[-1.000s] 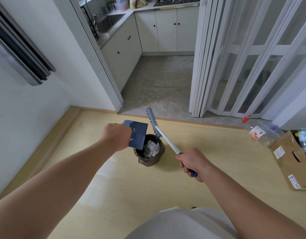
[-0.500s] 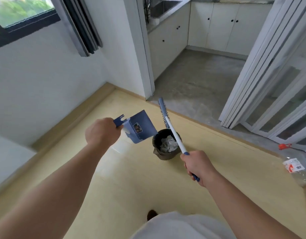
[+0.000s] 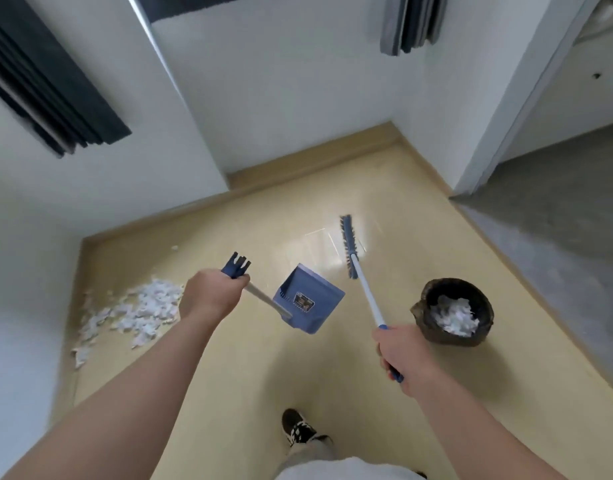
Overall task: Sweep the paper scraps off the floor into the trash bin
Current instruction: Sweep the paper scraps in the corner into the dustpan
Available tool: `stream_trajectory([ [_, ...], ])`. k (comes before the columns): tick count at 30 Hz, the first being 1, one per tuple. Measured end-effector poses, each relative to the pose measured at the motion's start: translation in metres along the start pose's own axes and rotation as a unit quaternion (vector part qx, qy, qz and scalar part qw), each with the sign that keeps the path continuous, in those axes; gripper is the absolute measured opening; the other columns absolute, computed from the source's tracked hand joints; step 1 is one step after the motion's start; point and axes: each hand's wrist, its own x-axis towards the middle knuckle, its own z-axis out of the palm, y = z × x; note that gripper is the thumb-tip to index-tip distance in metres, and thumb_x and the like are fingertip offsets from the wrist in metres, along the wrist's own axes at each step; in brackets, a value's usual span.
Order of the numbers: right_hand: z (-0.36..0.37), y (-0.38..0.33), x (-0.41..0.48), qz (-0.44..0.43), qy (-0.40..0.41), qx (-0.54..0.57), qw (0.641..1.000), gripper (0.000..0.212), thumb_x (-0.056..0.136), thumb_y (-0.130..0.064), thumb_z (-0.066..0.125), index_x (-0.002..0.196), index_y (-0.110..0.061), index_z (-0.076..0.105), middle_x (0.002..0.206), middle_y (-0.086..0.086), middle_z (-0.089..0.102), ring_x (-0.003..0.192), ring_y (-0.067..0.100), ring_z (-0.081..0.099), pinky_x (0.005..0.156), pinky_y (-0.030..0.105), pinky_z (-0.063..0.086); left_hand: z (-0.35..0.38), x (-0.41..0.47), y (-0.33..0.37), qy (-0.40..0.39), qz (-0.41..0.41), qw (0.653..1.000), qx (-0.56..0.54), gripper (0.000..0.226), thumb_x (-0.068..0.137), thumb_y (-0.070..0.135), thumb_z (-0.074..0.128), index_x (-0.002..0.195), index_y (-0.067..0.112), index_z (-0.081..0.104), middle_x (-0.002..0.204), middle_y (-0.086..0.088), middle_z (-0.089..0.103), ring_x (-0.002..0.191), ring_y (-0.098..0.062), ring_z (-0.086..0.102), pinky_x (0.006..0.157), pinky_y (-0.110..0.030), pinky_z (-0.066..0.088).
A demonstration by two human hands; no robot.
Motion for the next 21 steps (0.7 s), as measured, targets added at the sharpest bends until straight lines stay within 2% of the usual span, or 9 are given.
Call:
stream_trajectory([
  [4, 0.064, -0.029, 0.003, 0.030, -0.043, -0.040, 0.998, 0.011, 0.089, -0.009, 0.050, 0.083, -0.006, 0.059, 0.062, 0.009, 0.049, 0.044, 0.018, 0.038, 0.042, 0.020, 0.026, -0.026, 0.037, -0.052, 0.008, -0.078, 0.997, -0.013, 0.034, 0.076, 0.047, 0.069, 0.072, 0.014, 0.067, 0.067, -0.003, 0.065, 0.067, -0.025, 0.065, 0.060, -0.030, 0.046],
  [11, 0.175, -0.080, 0.019, 0.027, -0.085, -0.108, 0.990, 0.008, 0.091, -0.005, 0.050, 0.085, -0.003, 0.055, 0.065, 0.010, 0.046, 0.043, 0.017, 0.036, 0.041, 0.018, 0.024, -0.076, 0.103, -0.116, 0.025, -0.134, 0.990, -0.025, 0.031, 0.082, 0.042, 0.067, 0.070, 0.013, 0.063, 0.063, -0.002, 0.063, 0.057, -0.020, 0.058, 0.056, -0.026, 0.041],
  [17, 0.237, -0.136, 0.037, 0.006, -0.109, -0.164, 0.980, 0.008, 0.090, -0.008, 0.049, 0.091, -0.002, 0.055, 0.068, 0.009, 0.047, 0.043, 0.016, 0.036, 0.038, 0.019, 0.025, -0.107, 0.156, -0.146, 0.045, -0.168, 0.983, -0.061, 0.034, 0.083, 0.044, 0.066, 0.067, 0.014, 0.062, 0.062, -0.003, 0.063, 0.057, -0.022, 0.059, 0.053, -0.024, 0.038],
  [21, 0.284, -0.184, 0.070, -0.002, -0.127, -0.198, 0.972, 0.009, 0.088, -0.006, 0.048, 0.086, -0.001, 0.055, 0.058, 0.008, 0.043, 0.037, 0.017, 0.032, 0.039, 0.022, 0.023, -0.121, 0.211, -0.150, 0.053, -0.197, 0.977, -0.058, 0.039, 0.085, 0.044, 0.065, 0.062, 0.014, 0.056, 0.060, -0.003, 0.060, 0.054, -0.022, 0.056, 0.052, -0.024, 0.037],
])
